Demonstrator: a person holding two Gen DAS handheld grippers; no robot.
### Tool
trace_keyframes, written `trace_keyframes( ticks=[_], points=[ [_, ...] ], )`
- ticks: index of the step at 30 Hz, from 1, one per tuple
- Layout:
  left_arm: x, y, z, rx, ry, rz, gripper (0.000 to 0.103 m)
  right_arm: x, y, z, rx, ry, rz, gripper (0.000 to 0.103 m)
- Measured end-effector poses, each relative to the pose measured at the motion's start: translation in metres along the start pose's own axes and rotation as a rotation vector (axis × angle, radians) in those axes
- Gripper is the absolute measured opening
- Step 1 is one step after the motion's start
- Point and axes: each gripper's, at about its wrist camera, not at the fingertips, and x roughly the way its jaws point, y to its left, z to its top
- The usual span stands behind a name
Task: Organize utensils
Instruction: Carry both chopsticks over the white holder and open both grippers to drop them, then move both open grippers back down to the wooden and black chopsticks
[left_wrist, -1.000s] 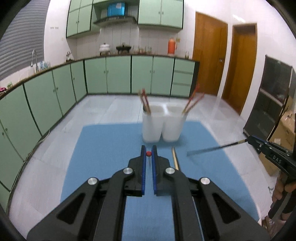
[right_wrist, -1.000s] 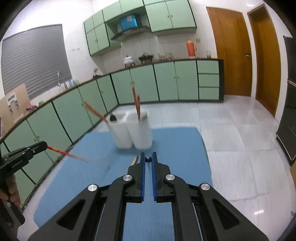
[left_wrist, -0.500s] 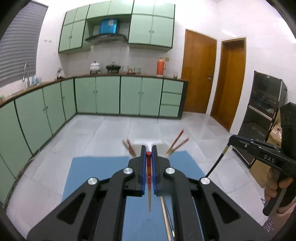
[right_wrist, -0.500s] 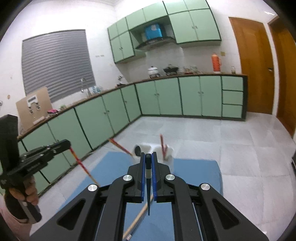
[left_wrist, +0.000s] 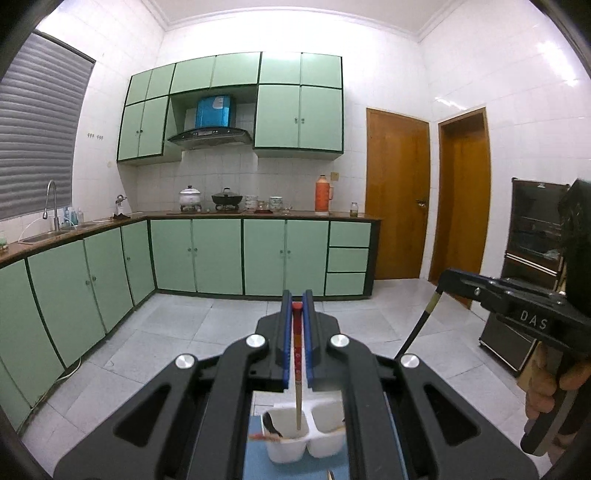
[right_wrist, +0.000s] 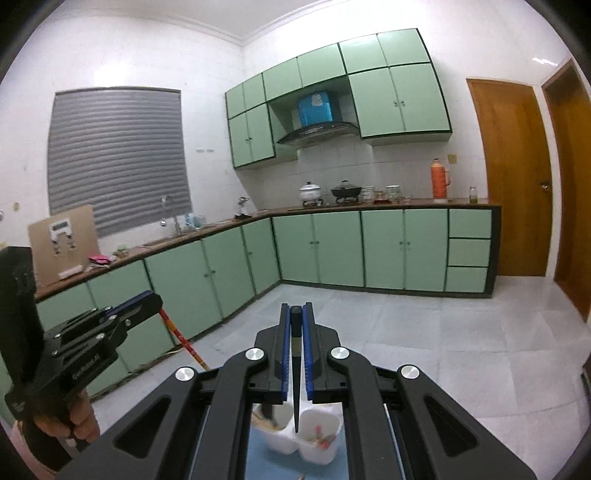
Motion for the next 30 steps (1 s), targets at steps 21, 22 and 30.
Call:
trace_keyframes(
  ticks=[21, 22, 30],
  points=[
    [0.070, 0.034, -0.078, -0.067, 0.166, 0.014, 0.048, 0.063, -0.048, -0.071, 0.099, 0.122, 0.008, 0.032],
    [0.059, 0.035, -0.079, -0.066, 0.150, 0.016, 0.050, 0.053, -0.050, -0.072, 0.107, 0.105, 0.004, 0.034],
    [-0.013, 0.025, -0.112, -0.031, 0.101, 0.058, 0.075, -0.025, -0.048, -0.114, 0.169, 0.019, -0.045, 0.070]
  ],
)
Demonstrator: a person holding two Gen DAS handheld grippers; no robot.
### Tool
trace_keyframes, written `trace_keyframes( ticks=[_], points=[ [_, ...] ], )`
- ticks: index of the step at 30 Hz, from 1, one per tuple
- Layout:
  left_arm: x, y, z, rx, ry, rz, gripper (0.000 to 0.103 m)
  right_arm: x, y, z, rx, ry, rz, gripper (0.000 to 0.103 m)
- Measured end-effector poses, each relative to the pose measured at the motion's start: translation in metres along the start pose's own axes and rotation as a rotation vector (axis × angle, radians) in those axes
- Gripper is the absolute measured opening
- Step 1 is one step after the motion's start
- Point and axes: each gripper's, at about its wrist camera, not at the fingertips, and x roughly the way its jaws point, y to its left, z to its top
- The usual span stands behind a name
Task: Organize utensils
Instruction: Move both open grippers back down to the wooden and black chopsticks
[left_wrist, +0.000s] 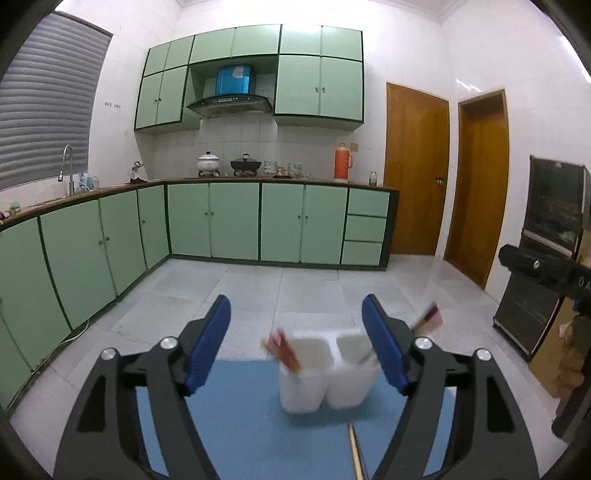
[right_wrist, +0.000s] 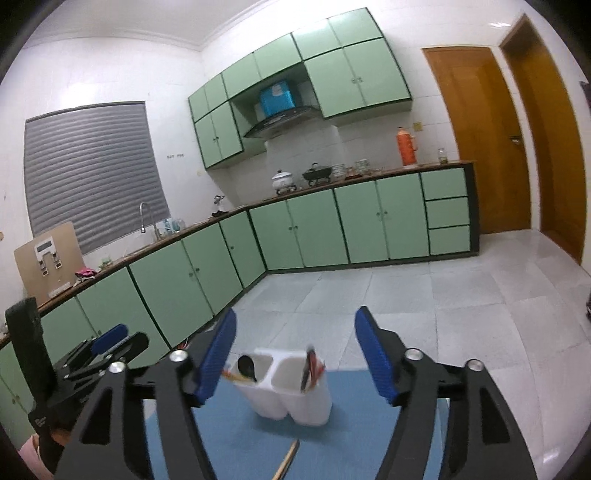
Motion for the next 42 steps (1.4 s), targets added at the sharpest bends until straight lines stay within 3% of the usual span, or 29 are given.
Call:
trace_keyframes(
  ticks=[5, 11, 14, 16, 21, 25, 35, 42],
  points=[
    [-0.019, -0.005, -0.049, 0.038, 0.092, 0.011, 0.081, -0.022, 0.002, -0.056, -0.006, 0.059, -0.084, 0.081],
    [-0.017, 0.004, -0.116, 0.038, 0.271, 0.021, 0.081, -0.020, -0.001, -0.120, 0.047, 0.184, -0.122, 0.081],
    [-0.013, 0.009, -0.144, 0.039, 0.350, 0.023, 0.081, -0.016, 0.003, -0.149, 0.047, 0.243, -0.132, 0.078],
    [-0.011, 0.013, -0.158, 0.028, 0.390, 0.019, 0.075, -0.011, 0.005, -0.170, 0.050, 0.298, -0.124, 0.075],
    [-0.011, 0.016, -0.183, -0.009, 0.458, -0.016, 0.070, -0.009, 0.005, -0.208, 0.067, 0.378, -0.136, 0.060],
    [-0.014, 0.008, -0.196, -0.003, 0.483, -0.047, 0.070, -0.009, 0.000, -0.221, 0.084, 0.417, -0.153, 0.044],
    [-0.005, -0.018, -0.204, 0.021, 0.531, -0.122, 0.070, -0.012, -0.015, -0.227, 0.109, 0.430, -0.193, 0.043],
    [0.010, -0.026, -0.215, 0.040, 0.588, -0.135, 0.070, -0.010, -0.017, -0.226, 0.111, 0.436, -0.192, 0.043]
  ],
)
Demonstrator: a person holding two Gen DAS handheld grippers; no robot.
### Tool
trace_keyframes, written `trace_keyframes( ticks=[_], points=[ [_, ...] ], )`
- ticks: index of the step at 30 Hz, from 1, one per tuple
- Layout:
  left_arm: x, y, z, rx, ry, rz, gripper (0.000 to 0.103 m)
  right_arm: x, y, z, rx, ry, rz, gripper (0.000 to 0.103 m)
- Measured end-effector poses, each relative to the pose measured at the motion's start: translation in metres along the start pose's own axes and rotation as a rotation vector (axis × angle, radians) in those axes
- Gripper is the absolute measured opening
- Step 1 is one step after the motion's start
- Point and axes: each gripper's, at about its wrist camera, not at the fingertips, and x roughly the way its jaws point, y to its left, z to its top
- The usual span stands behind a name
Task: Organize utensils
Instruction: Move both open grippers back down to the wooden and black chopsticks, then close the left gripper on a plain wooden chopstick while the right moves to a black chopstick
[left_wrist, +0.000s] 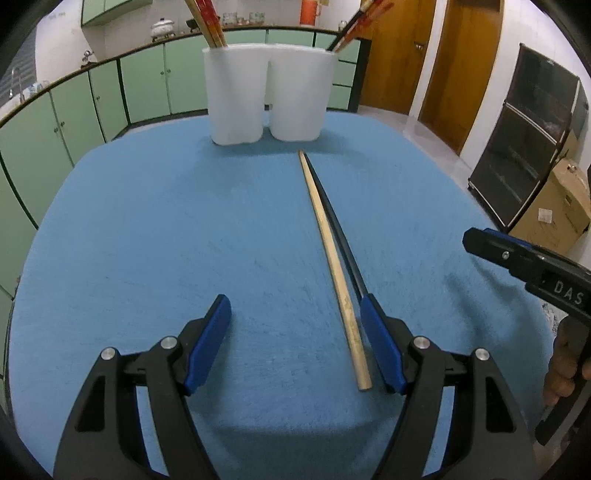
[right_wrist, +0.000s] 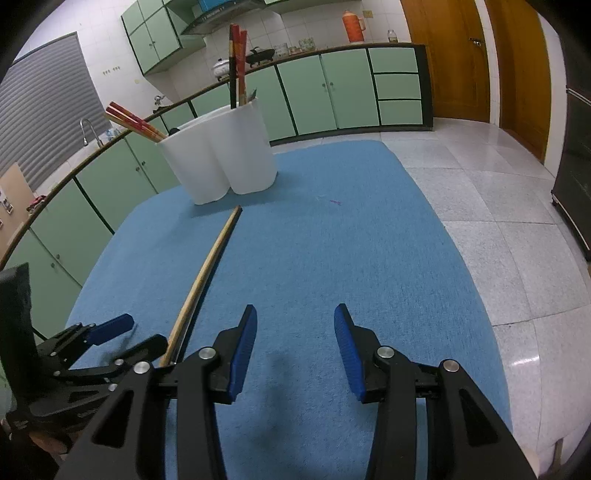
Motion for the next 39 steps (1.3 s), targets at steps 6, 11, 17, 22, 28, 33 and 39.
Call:
trace_keyframes(
  ticks=[6, 11, 17, 22, 28, 33, 39],
  points=[
    [0.007, 0.001, 0.003, -0.005, 0.015, 0.011, 0.070, 0.000, -0.003, 0.002, 0.004, 0.000, 0.000, 0.043],
    [0.011, 0.000, 0.006, -0.002, 0.025, 0.053, 0.057, -0.001, -0.003, 0.003, 0.004, -0.002, 0.002, 0.043],
    [0.007, 0.002, 0.005, -0.003, 0.047, 0.098, 0.034, 0.000, -0.002, 0.002, 0.004, 0.002, 0.001, 0.043],
    [0.001, 0.011, 0.001, -0.036, 0.046, 0.116, 0.010, 0.000, 0.000, 0.003, 0.003, 0.001, 0.003, 0.043],
    [-0.003, 0.033, -0.002, -0.109, 0.020, 0.162, 0.006, 0.000, 0.005, 0.002, 0.000, 0.003, 0.007, 0.043],
    [0.001, 0.044, 0.004, -0.135, 0.010, 0.153, 0.006, 0.003, 0.017, 0.000, -0.022, 0.014, 0.034, 0.043],
    [-0.008, 0.054, -0.002, -0.151, -0.015, 0.103, 0.024, 0.006, 0.047, -0.008, -0.076, 0.022, 0.102, 0.043]
  ],
)
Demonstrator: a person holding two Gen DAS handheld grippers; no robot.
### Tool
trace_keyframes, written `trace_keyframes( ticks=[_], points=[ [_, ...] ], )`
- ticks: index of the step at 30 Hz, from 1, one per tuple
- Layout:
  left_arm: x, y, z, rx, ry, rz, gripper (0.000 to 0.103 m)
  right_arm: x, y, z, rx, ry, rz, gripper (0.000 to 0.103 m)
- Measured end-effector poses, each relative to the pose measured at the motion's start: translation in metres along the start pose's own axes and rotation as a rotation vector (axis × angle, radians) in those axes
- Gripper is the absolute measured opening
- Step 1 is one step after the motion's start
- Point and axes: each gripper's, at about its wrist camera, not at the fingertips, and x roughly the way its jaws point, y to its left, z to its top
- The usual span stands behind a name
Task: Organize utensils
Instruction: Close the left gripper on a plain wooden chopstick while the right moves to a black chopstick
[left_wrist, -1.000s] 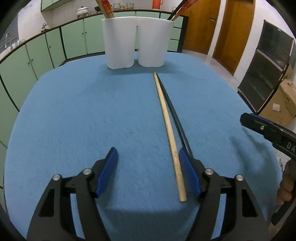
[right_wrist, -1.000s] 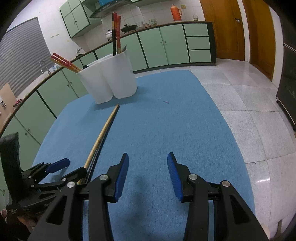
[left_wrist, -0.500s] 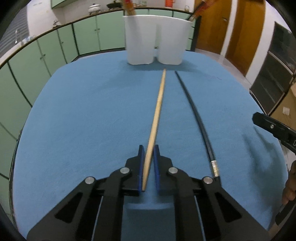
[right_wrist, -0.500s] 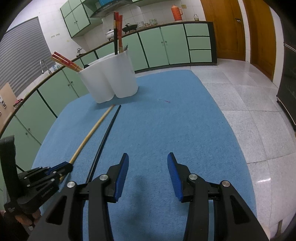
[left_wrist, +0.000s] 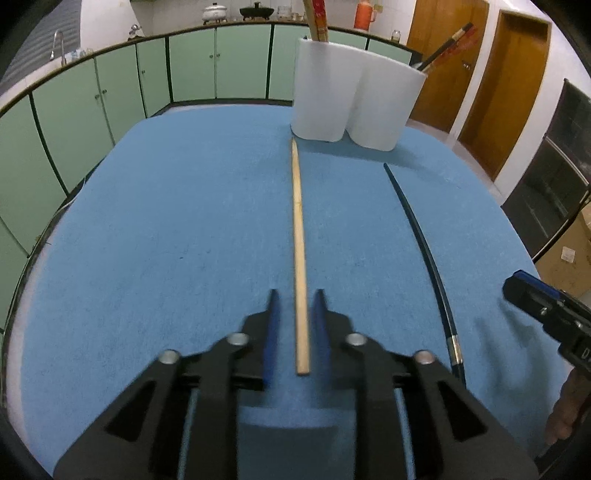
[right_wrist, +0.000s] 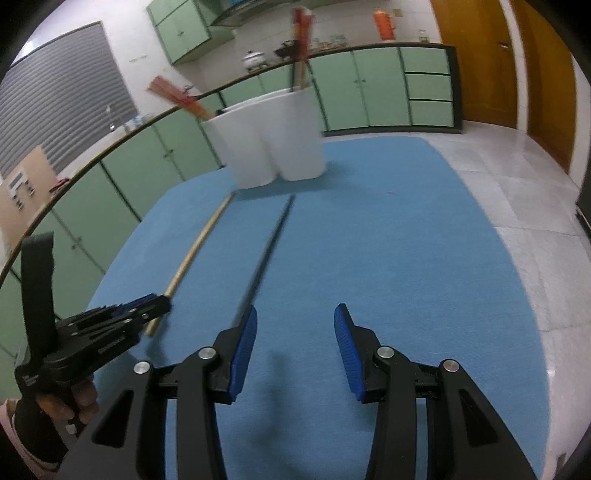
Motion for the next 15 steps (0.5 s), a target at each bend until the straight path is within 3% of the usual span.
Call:
trace_keyframes(
  ticks=[7, 10, 14, 15],
  points=[
    [-0.001, 0.004, -0.004, 0.009, -0.001, 0.016, 0.024, 0.024, 0.030, 0.002, -0.047, 0.042, 0.048, 0.040],
    [-0.001, 0.004, -0.003, 0.014, 0.002, 0.016, 0.024, 0.037, 0.040, 0.007, -0.065, 0.067, 0.036, 0.032],
    [0.001, 0.004, -0.002, 0.016, 0.005, 0.013, 0.024, 0.056, 0.040, 0.010, -0.047, 0.116, 0.012, 0.012],
    [0.001, 0.003, -0.001, 0.018, 0.006, 0.014, 0.024, 0.058, 0.038, 0.009, -0.042, 0.118, 0.004, 0.010]
  ],
)
